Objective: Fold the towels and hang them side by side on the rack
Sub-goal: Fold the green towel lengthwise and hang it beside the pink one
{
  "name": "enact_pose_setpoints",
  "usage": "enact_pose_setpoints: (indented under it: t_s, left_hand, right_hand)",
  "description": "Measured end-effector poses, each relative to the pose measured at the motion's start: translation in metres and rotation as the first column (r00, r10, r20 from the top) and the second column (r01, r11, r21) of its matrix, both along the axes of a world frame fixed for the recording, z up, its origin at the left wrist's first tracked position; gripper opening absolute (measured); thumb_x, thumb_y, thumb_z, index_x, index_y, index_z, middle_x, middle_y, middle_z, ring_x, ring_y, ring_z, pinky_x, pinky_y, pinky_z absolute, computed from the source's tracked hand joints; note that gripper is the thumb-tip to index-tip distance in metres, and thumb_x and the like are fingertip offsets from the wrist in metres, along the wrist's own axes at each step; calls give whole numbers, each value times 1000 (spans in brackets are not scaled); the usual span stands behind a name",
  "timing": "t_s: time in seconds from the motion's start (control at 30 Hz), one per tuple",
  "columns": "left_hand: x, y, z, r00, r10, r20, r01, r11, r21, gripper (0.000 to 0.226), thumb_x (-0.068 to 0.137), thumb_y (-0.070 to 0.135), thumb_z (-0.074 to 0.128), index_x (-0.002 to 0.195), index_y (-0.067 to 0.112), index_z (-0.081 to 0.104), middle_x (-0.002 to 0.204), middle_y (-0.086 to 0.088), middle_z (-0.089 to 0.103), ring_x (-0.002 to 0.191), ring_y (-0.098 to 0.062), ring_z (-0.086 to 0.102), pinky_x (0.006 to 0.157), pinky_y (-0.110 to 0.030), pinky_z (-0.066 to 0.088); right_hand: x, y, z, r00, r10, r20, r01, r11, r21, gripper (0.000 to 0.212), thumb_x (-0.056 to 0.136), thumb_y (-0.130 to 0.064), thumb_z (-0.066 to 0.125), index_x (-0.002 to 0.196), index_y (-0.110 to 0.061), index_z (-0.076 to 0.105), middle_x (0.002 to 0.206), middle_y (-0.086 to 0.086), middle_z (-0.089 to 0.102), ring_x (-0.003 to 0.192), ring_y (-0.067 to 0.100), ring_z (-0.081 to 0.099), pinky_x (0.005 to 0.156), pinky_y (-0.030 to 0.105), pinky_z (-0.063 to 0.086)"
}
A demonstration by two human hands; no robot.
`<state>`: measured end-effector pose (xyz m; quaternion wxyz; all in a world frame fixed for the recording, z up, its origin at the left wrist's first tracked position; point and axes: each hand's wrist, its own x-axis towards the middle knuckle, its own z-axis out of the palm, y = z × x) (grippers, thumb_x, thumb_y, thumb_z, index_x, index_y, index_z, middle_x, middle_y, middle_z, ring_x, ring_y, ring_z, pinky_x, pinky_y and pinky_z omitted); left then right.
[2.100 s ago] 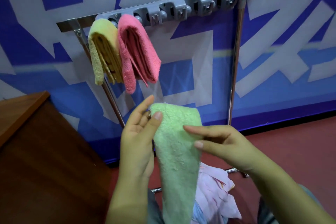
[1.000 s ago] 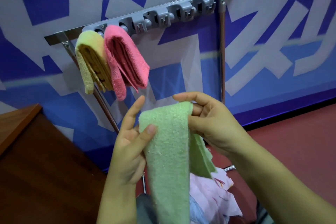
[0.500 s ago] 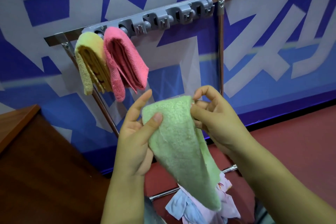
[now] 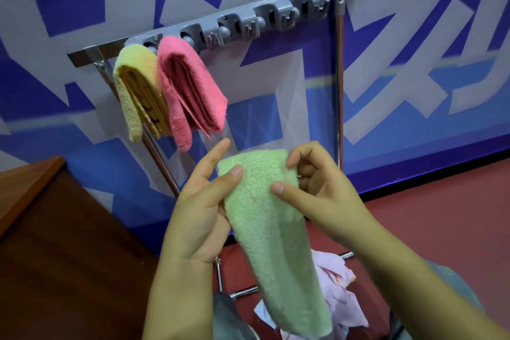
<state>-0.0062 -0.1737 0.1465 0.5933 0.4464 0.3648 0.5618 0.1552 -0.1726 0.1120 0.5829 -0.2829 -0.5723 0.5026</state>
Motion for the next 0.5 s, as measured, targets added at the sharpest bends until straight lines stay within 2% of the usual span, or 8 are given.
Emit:
enact_pose_setpoints:
  t_s: [0.07, 0.13, 0.2, 0.27, 0.37, 0.5]
  left_hand:
    - [-6, 1, 1, 1000, 19, 3, -20, 1000, 6, 57, 72, 8, 57, 127, 21, 54, 83, -8, 73, 75, -17, 71, 62, -27, 57]
    - [-10, 2, 1, 999, 44, 2, -44, 999, 22, 58, 72, 9, 58, 127, 26, 53, 85, -7, 73, 78, -17, 70, 68, -29, 59]
    - [-12, 4, 0, 998, 68, -2, -68, 997, 44, 61, 71, 10, 59, 128, 31, 51, 89, -7, 73, 83, -19, 69, 76, -33, 56]
    - [-10, 4, 0, 998, 67, -12, -66, 995, 78, 70, 69, 12, 64, 132, 35, 46, 91, -7, 73, 87, -19, 69, 75, -34, 57]
    - [-3, 4, -2, 997, 24, -76, -14, 992, 126, 82, 66, 3, 73, 132, 40, 41, 99, -6, 73, 93, -19, 69, 71, -29, 56]
    - [5, 3, -4, 989, 71, -130, -42, 975, 219, 73, 70, -1, 67, 130, 35, 45, 96, 0, 74, 92, -16, 69, 74, -26, 56]
  right_hand:
    - [-4, 0, 4, 999, -13, 41, 11, 999, 44, 27, 76, -13, 66, 80, -36, 52, 78, -14, 52, 62, 19, 43, 57, 32, 38]
    - [-7, 2, 8, 999, 7, 40, -10, 998, 66, 28, 78, -12, 64, 83, -38, 56, 84, -9, 54, 66, 24, 44, 62, 37, 40]
    - [-8, 4, 11, 999, 33, 26, -35, 996, 82, 33, 80, -9, 63, 89, -40, 60, 91, -5, 59, 77, 26, 53, 73, 37, 48]
    - [-7, 4, 14, 999, 37, 38, -42, 991, 124, 38, 81, -4, 61, 99, -38, 63, 99, -6, 63, 93, 28, 59, 85, 32, 51]
    - [-3, 7, 16, 998, 13, 62, -23, 986, 165, 45, 82, 2, 58, 112, -31, 61, 102, -13, 64, 100, 16, 61, 93, 30, 51]
    - [6, 12, 18, 1000, 3, 30, -7, 987, 158, 49, 81, 4, 56, 118, -26, 56, 113, -4, 63, 109, 12, 60, 98, 29, 48]
